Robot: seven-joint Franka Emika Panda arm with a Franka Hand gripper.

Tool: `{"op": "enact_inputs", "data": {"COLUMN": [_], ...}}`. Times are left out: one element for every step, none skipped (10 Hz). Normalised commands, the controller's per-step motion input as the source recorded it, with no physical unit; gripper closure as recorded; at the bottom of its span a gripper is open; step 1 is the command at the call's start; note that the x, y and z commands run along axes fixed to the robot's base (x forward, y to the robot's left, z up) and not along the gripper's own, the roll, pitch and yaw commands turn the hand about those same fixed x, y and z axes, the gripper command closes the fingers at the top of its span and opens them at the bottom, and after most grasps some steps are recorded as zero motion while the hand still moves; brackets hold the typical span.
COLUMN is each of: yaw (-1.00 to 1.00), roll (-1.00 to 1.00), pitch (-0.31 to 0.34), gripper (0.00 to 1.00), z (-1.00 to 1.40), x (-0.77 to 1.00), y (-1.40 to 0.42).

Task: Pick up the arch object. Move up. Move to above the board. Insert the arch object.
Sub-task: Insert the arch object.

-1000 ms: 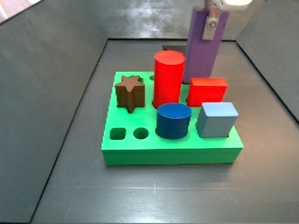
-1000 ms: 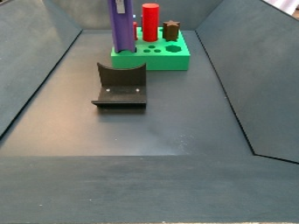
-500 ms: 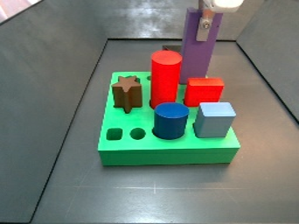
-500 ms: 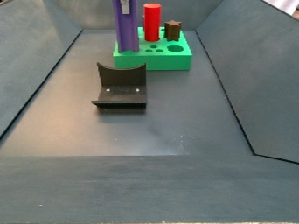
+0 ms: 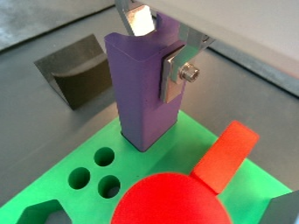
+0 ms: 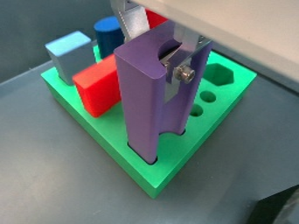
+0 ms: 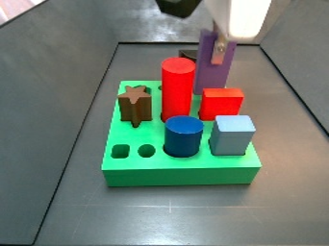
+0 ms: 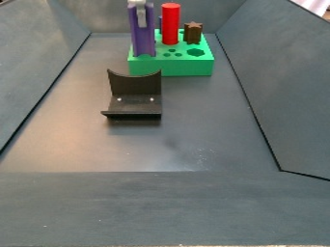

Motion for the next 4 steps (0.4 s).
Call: {"op": "enact_inputs", "data": {"yaw": [0.0,0.0,0.0,0.0], "roll": [0.05,0.0,0.0,0.0], "pitch": [0.0,-0.017,0.0,0.0], "gripper": [1.0,1.0,1.0,1.0], "z": [-0.39,-0.27,-0.04,0.0], "x": [0.0,0.0,0.0,0.0], "y": [-0.02,0.0,0.0,0.0]}}
